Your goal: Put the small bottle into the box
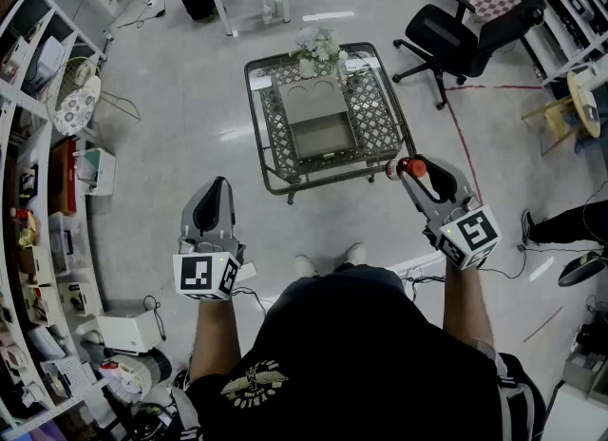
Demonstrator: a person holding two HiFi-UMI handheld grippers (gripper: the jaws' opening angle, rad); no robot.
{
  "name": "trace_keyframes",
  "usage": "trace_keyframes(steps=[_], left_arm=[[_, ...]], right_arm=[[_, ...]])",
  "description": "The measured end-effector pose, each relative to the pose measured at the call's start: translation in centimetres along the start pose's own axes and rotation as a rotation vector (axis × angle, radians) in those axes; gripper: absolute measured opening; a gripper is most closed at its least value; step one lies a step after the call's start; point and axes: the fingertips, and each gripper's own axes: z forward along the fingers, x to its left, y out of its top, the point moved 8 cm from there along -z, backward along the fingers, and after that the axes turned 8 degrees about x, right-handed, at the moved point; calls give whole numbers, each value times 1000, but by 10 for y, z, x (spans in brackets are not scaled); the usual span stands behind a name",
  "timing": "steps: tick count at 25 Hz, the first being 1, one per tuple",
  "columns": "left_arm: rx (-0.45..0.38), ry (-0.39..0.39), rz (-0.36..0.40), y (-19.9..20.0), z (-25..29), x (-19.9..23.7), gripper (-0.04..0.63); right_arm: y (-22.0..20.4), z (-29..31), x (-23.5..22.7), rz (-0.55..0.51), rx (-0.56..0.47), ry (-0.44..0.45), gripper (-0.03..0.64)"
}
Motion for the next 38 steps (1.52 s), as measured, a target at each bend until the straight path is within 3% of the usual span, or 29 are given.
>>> trace_keyframes(steps=[14, 24, 38], left_arm=[[5, -52, 52, -16, 1, 19, 0], [-16, -36, 34, -7, 20, 30, 0], [44, -50, 30, -8, 74, 28, 0]], right_arm=[[18, 17, 40, -2, -24, -37, 156], [29, 51, 33, -14, -37, -1, 156], [20, 89, -15, 19, -9, 37, 155]])
